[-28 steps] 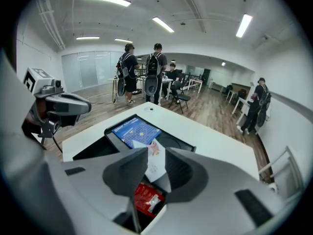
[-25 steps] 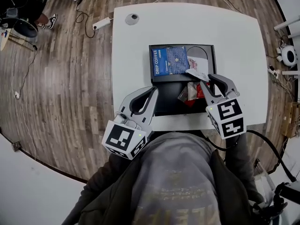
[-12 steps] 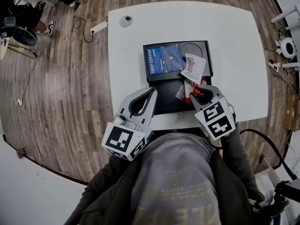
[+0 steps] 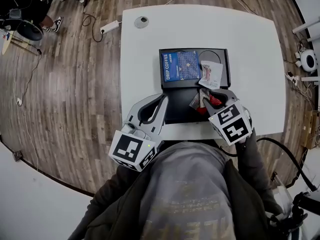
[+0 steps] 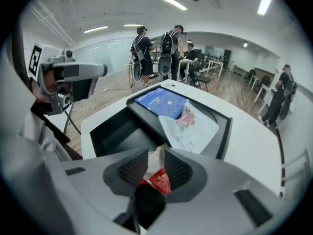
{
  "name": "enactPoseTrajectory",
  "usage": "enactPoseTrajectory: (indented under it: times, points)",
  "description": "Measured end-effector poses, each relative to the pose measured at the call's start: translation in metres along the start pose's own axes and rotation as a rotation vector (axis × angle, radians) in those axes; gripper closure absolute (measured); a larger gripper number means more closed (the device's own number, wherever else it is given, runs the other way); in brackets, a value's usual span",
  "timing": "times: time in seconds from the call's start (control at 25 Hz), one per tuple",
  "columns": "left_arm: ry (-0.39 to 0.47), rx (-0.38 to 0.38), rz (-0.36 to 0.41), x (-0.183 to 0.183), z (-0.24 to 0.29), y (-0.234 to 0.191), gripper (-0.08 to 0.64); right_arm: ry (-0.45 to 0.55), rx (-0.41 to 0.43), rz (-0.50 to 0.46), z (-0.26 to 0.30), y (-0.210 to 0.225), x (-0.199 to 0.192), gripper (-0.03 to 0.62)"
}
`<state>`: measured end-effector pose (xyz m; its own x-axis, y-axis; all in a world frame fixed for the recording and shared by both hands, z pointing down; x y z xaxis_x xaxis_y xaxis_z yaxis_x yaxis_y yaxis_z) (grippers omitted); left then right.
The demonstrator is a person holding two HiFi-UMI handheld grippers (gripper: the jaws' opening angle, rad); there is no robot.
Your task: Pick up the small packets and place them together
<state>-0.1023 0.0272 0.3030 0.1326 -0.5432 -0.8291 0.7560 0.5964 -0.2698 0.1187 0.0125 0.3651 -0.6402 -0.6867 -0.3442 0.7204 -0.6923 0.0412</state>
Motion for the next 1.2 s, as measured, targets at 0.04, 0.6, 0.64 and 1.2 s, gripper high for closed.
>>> enactPoseTrajectory:
  times: [0.04,0.6,0.64,1.2]
  points:
    - [0.003,0.006,-0.004,0.000,-0.001,-0.001,0.557,0.006,-0.010,0.005,-0.001,0.005,0.004,0.485]
    - [0.015,0.018,-0.021,-0.004,-0.001,0.004,0.557,-0.003,-0.005,-0.008,-0.006,0.012,-0.001,0.485]
    - [0.013,0.014,-0.018,-0.003,0.001,0.005,0.557,-0.005,0.005,-0.005,-0.005,0.010,-0.005,0.485]
    - [-0.010,0.014,-0.025,-0.001,0.001,0.002,0.557,-0.134,-0.060,-0.096,0.035,-0.010,-0.002,0.405]
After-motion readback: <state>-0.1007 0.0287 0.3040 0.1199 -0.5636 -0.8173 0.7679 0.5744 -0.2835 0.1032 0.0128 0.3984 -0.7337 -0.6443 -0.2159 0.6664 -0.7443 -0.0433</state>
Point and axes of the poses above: the fingertips, and each gripper's own axes: z forward along the fingers, y to its right, x out of its top, the point moved 9 cm from there along -z, backward along the fingers, and after that the axes turned 11 degrees about -y, right-handed, at the moved point
